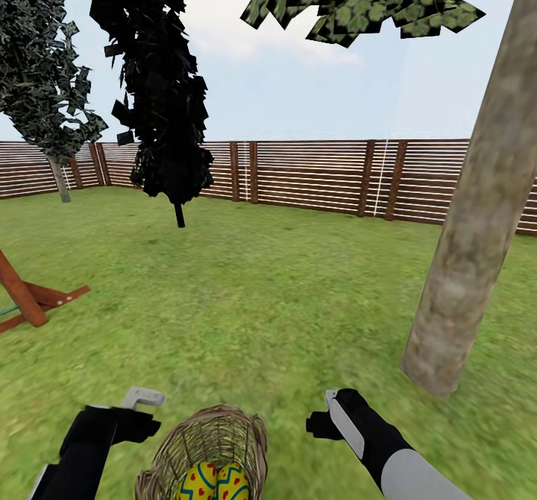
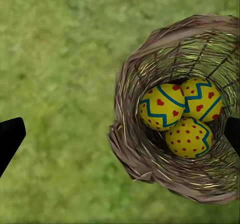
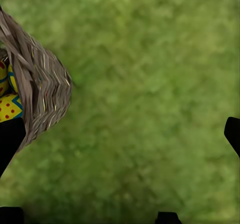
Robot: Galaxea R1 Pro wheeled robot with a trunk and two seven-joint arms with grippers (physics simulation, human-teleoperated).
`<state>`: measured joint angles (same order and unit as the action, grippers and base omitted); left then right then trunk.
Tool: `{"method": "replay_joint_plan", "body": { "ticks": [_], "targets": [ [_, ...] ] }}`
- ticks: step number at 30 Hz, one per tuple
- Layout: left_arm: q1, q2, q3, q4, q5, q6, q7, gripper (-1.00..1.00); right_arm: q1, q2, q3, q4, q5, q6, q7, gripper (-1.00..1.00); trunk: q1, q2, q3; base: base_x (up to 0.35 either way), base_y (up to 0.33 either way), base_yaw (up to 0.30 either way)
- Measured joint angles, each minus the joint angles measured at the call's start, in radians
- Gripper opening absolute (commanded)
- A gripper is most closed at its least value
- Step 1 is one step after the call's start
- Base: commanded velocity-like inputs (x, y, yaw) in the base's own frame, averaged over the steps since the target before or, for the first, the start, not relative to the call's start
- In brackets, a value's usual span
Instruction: Take the three Easter eggs out of the wicker basket on the lawn in the garden, then place them on the lawn next to a single tree (choose any tree) so that all three eggs are next to the same tree and none are left in the basket.
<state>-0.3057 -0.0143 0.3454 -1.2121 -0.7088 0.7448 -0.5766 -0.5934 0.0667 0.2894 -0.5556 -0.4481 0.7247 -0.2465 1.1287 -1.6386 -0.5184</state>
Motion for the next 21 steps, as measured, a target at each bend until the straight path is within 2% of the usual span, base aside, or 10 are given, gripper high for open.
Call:
{"method": "replay_joint_plan", "body": {
  "ticks": [6, 10, 14, 17, 21],
  "targets": [
    [-0.008, -0.011, -0.001, 0.016, -0.002, -0.008, 0.015, 1.00, 0.000, 0.000, 0.000, 0.001, 0.000, 0.000, 0.000, 1.00, 0.000, 0.000, 0.000, 0.000, 0.000, 0.000],
    [-0.039, -0.012, -0.002, 0.074, -0.001, -0.011, 0.017, 1.00, 0.000, 0.000, 0.000, 0.001, 0.000, -0.013, 0.000, 1.00, 0.000, 0.000, 0.000, 0.000, 0.000, 0.000],
    [-0.110, -0.010, -0.003, 0.224, 0.002, -0.029, 0.016, 1.00, 0.000, 0.001, 0.001, 0.001, 0.000, -0.025, -0.001, 1.00, 0.000, 0.000, 0.000, 0.000, 0.000, 0.000],
    [-0.149, -0.009, -0.003, 0.323, 0.002, -0.080, 0.017, 1.00, 0.000, 0.001, 0.001, 0.002, 0.000, -0.027, 0.000, 1.00, 0.000, 0.000, 0.000, 0.000, 0.000, 0.000],
    [-0.177, -0.010, -0.004, 0.396, 0.001, -0.120, 0.017, 1.00, 0.000, 0.002, 0.001, 0.002, 0.000, -0.029, 0.000, 1.00, 0.000, 0.000, 0.000, 0.000, 0.000, 0.000]
  ]
}}
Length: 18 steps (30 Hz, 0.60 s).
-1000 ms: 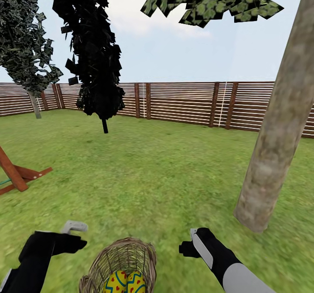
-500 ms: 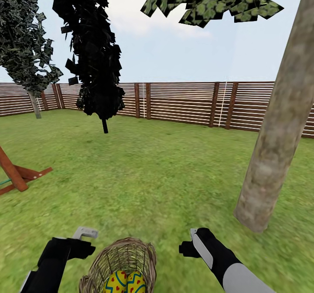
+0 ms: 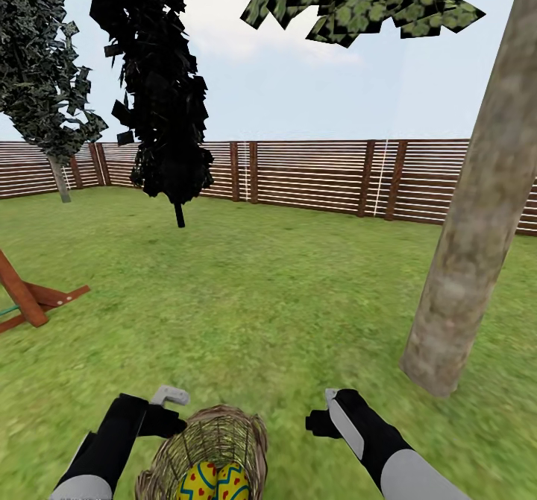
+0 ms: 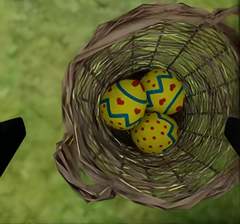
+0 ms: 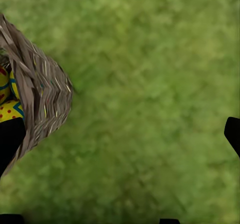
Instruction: Take the three Easter eggs out of the wicker basket on the lawn in the garden, then place them on the lawn next to a single tree (choose any tree) so that all three eggs are next to the same tree and none are left in the basket.
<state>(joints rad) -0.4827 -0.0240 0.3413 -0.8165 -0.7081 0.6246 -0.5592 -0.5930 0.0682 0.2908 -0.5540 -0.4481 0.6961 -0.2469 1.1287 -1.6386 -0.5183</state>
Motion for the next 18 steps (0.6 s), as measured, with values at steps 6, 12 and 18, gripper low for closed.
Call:
{"method": "replay_joint_plan", "body": {
  "ticks": [6, 12, 18],
  "targets": [
    [-0.013, -0.001, 0.000, 0.031, 0.000, -0.019, 0.035, 1.00, 0.000, 0.000, 0.000, 0.000, 0.000, -0.001, 0.000, 1.00, 0.000, 0.000, 0.000, 0.000, 0.000, 0.000],
    [-0.024, -0.001, 0.000, 0.035, 0.002, -0.025, 0.069, 1.00, 0.000, 0.000, 0.000, 0.000, 0.000, -0.001, 0.000, 1.00, 0.000, 0.000, 0.000, 0.000, 0.000, 0.000],
    [-0.027, 0.001, 0.000, 0.036, 0.001, -0.044, 0.074, 1.00, 0.000, 0.000, 0.000, 0.000, 0.000, -0.001, 0.001, 1.00, 0.000, 0.000, 0.000, 0.000, 0.000, 0.000]
  ]
}}
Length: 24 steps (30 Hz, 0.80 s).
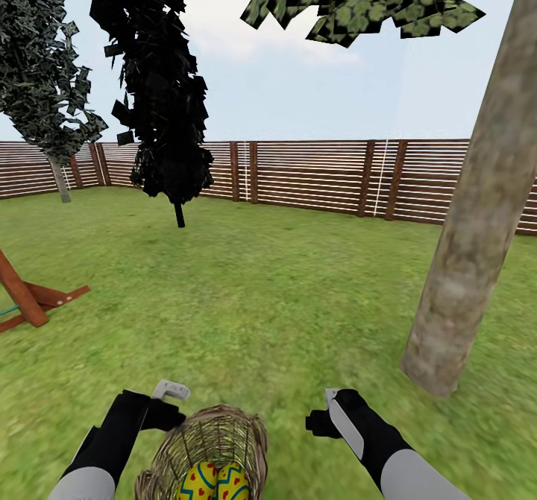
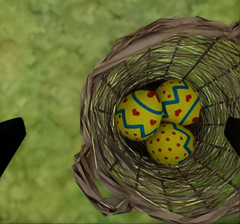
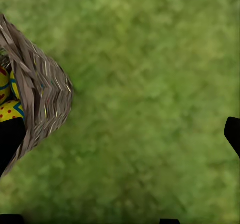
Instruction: Take the three Easter eggs out of the wicker basket on the lawn in the garden, then place them on the lawn next to a single tree (choose any tree) so that all three eggs are next to the same tree and none are left in the basket.
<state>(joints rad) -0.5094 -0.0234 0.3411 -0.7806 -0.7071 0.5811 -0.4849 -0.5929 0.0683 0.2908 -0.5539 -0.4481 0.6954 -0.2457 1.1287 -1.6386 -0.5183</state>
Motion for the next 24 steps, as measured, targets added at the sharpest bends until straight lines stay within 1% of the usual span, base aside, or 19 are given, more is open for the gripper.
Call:
{"method": "replay_joint_plan", "body": {
  "ticks": [4, 11, 14, 21, 24],
  "targets": [
    [0.000, 0.000, 0.000, 0.001, 0.000, -0.005, 0.001, 1.00, 0.000, -0.001, 0.000, 0.000, -0.001, -0.001, 0.000, 1.00, 0.000, 0.000, 0.001, 0.000, 0.029, -0.056],
    [-0.001, 0.001, -0.001, 0.002, 0.000, -0.007, 0.001, 1.00, 0.001, -0.001, 0.000, 0.000, -0.002, -0.003, 0.000, 1.00, 0.000, 0.000, 0.010, -0.003, 0.049, -0.138],
    [-0.001, 0.001, -0.001, 0.002, 0.000, -0.008, 0.001, 1.00, 0.001, -0.001, -0.001, 0.000, -0.002, -0.003, 0.000, 1.00, 0.000, 0.000, 0.013, -0.087, 0.026, -0.119],
    [-0.001, 0.002, -0.002, 0.002, 0.000, -0.019, 0.001, 1.00, 0.001, 0.000, -0.001, 0.000, -0.002, -0.003, 0.000, 1.00, 0.000, 0.000, 0.016, -0.069, 0.023, -0.032],
    [0.000, 0.002, -0.002, 0.002, -0.001, -0.020, 0.001, 1.00, 0.001, 0.000, 0.000, 0.000, -0.001, -0.003, 0.000, 1.00, 0.000, 0.000, 0.016, -0.050, 0.103, -0.007]
  ]
}}
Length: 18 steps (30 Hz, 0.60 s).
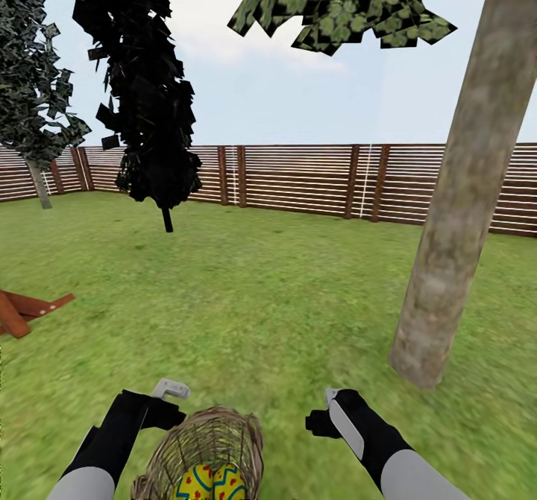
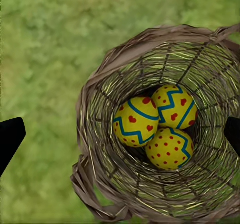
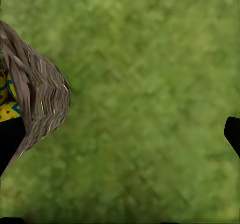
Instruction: Take the three Easter eggs out of the wicker basket on the lawn in the garden, then place them on the lawn next to a single tree (choose any tree) so that all three eggs are next to the same tree and none are left in the basket.
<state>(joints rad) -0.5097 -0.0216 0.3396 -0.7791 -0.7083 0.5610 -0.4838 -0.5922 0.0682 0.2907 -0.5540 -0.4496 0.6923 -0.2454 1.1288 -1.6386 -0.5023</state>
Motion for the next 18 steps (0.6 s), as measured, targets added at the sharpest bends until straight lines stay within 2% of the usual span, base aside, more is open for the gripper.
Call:
{"method": "replay_joint_plan", "body": {
  "ticks": [18],
  "targets": [
    [0.001, 0.002, 0.000, 0.000, -0.001, -0.002, 0.000, 1.00, 0.000, 0.000, 0.000, 0.000, 0.000, 0.000, 0.000, 1.00, 0.000, 0.000, 0.000, -0.008, 0.019, -0.001]
  ]
}}
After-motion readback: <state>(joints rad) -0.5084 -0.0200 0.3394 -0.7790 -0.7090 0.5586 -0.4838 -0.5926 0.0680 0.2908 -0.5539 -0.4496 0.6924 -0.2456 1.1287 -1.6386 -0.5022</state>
